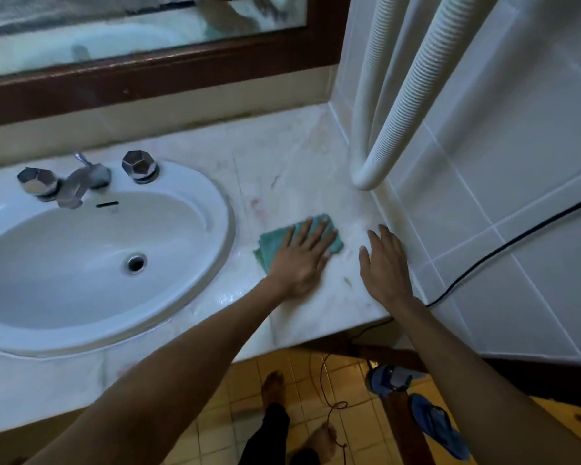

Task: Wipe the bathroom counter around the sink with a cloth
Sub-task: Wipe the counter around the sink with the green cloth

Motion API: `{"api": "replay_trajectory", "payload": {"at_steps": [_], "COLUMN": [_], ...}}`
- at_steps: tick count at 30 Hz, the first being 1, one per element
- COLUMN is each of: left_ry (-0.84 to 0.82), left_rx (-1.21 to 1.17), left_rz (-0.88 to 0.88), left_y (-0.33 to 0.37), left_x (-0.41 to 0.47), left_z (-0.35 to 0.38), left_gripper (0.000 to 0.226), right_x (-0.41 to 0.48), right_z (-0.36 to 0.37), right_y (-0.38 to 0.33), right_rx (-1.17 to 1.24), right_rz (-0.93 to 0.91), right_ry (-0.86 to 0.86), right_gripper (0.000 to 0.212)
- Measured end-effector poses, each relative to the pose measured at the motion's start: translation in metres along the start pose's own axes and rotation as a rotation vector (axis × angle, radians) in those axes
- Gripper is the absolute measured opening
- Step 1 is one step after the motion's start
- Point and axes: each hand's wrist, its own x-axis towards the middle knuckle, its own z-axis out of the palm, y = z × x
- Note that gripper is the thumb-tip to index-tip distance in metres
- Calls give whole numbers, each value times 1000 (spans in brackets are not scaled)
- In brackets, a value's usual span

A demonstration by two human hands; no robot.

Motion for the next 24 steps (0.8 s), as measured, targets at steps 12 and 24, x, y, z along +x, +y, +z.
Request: {"api": "replay_trajectory", "payload": {"at_steps": [12, 24], "left_ry": [68, 65], "left_rx": [-80, -6], "left_rz": [-325, -214], "left_y": [-40, -114], "left_x": [107, 100], "left_z": [-38, -57], "left_gripper": [57, 55], "right_x": [37, 34], "right_z": [18, 40], "right_y": [-16, -47], "right_rx": [-18, 2], "right_rz": [60, -63], "right_ry": [56, 54], "right_gripper": [45, 53]}}
